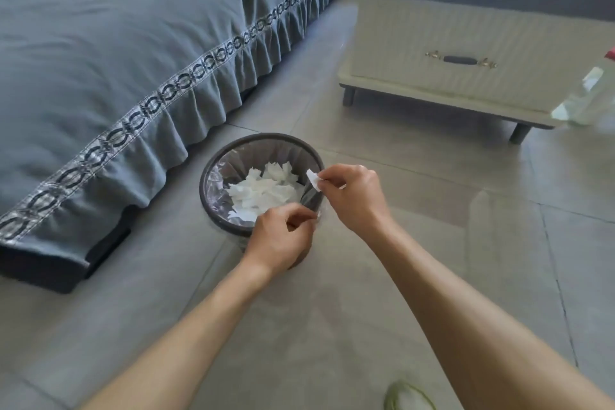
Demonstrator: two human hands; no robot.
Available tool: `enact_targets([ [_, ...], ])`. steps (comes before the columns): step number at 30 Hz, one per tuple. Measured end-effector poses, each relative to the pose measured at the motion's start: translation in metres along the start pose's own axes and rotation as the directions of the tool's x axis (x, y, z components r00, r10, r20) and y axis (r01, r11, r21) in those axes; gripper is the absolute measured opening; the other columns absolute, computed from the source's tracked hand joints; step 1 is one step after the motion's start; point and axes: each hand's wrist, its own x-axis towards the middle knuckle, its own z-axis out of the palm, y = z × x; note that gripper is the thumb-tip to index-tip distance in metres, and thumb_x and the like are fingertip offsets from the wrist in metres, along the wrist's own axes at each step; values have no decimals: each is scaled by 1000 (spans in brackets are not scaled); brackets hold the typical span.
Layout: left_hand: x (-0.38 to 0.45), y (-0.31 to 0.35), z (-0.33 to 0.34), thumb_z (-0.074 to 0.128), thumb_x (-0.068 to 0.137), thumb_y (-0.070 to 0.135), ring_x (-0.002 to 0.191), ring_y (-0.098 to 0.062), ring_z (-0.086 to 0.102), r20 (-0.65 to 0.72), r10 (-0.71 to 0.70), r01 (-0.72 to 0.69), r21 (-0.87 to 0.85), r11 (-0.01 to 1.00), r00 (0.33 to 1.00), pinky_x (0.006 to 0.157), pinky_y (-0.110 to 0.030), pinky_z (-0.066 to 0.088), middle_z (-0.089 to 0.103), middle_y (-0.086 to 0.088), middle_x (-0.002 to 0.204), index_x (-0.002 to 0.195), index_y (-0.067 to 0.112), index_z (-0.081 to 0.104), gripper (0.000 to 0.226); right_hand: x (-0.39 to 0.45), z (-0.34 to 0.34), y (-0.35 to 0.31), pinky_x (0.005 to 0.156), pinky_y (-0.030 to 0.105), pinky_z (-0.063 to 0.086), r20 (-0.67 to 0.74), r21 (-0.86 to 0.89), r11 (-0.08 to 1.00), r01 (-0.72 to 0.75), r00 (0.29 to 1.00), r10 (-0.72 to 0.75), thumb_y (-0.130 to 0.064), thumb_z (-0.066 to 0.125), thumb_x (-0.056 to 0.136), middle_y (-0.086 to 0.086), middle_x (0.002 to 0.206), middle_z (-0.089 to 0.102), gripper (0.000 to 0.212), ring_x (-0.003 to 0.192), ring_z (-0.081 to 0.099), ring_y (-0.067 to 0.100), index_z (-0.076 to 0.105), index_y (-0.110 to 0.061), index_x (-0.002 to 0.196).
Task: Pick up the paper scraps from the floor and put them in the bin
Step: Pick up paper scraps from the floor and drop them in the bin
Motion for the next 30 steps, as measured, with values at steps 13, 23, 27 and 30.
enact_targets([
  [13,-8,-62,-83,60,84,27,105,-28,58,52,-20,-16,610,792,998,83,-38,50,51,2,116,110,24,62,26,-35,43,2,97,45,46,404,-392,863,319,902,-150,-19,46,86,2,115,64,31,122,42,24,66,-13,110],
  [23,-127,-99,-138,75,74,11,86,-20,62,-118,65,-14,392,920,991,76,-35,52,60,12,96,91,21,73,20,-141,62,-60,89,49,53,490,-368,862,347,861,-137,-13,55,88,11,140,42,37,136,26,30,58,-19,125],
  [27,-209,-135,-186,78,73,6,85,-22,64,-319,-9,116,317,941,948,79,-34,52,65,2,96,94,12,75,21,-188,101,-129,112,36,34,498,-185,966,179,865,-65,-15,53,91,10,155,25,47,142,26,27,48,-23,138],
  [30,-256,-159,-220,76,74,4,89,-26,65,-476,-87,251,294,922,875,80,-31,49,67,-4,101,98,8,75,25,-220,140,-172,107,26,34,558,-74,997,-3,829,44,-16,52,92,8,151,32,50,136,40,25,43,-20,142],
])
